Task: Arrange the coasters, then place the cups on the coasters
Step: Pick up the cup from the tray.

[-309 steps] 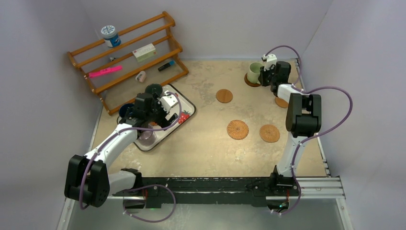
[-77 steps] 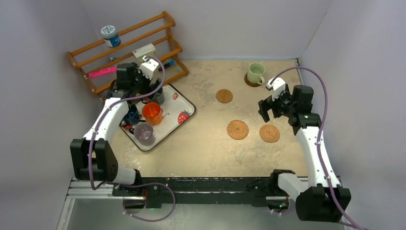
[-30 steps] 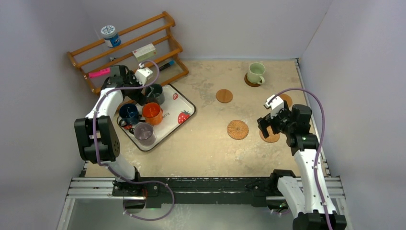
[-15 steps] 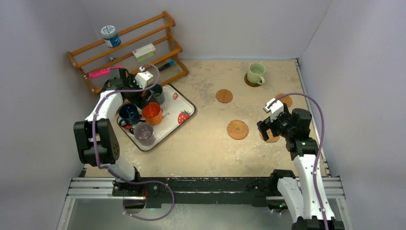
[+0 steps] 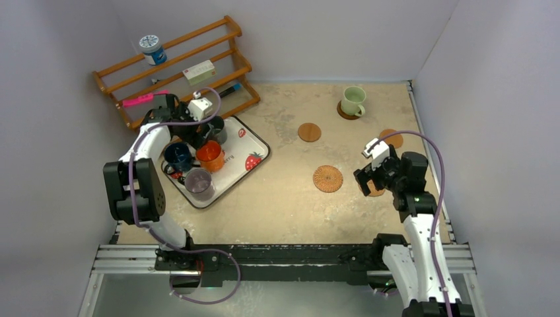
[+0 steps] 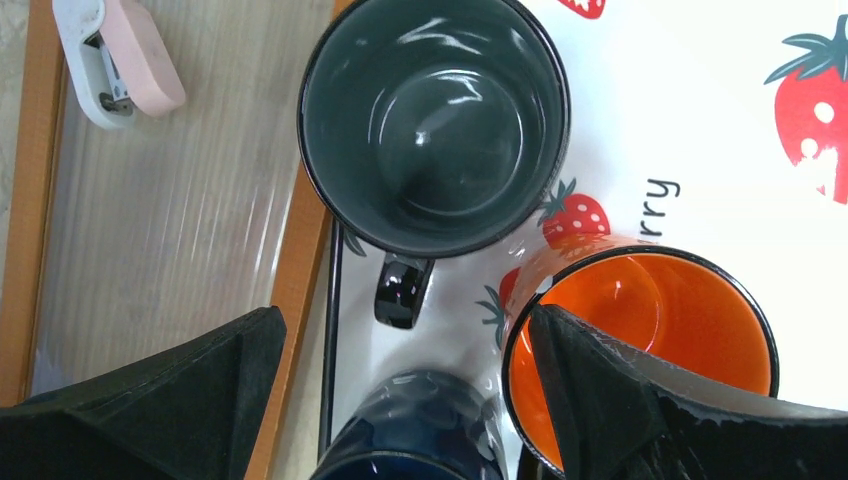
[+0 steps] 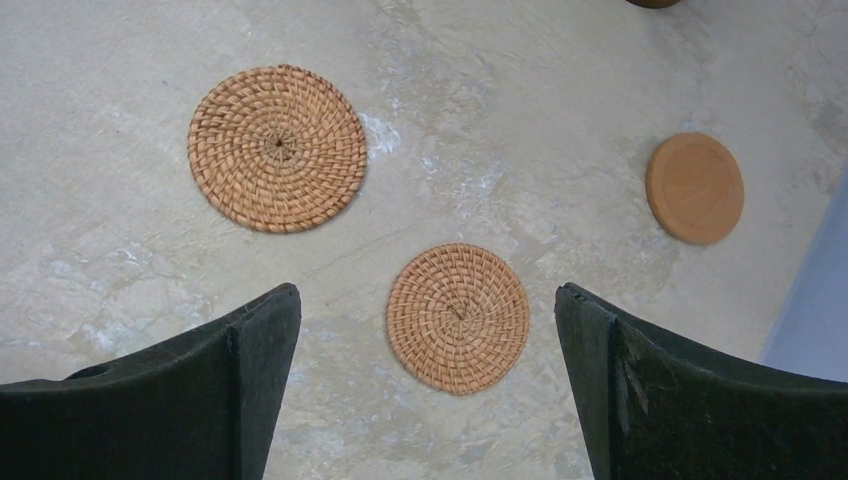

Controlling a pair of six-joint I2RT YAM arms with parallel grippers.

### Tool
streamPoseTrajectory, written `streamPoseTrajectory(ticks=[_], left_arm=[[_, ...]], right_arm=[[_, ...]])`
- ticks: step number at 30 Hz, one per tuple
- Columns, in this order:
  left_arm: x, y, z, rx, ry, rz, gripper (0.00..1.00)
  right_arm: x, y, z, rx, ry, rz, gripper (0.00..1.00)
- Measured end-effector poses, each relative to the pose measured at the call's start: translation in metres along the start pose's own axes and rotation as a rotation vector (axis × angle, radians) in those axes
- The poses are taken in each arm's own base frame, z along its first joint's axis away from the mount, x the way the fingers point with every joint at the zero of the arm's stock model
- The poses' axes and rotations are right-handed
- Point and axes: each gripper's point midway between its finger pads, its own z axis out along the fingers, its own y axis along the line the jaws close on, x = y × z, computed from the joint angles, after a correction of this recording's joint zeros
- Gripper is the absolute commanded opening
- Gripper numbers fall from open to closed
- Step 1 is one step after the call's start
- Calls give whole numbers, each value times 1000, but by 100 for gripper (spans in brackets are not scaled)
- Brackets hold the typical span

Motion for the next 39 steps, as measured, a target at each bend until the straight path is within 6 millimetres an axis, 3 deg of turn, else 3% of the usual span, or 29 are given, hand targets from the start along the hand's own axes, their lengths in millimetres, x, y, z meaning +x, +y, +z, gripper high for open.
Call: streamPoseTrajectory(ticks=[9,14,19,39], left_arm=[[-10,-2,6,42,-38,-7,99],[-23,-1,-5,29,-79,9,99],[-37,13,-13,-39,-119,29,99],[-11,17,14,-29,-42,15,94]], right_arm=[[3,1,2,-2,3,-3,99],[3,1,2,-1,0,-6,99],[5,2,2,-2,1,-7,99],[4,1,2,1,-4,-14,99]])
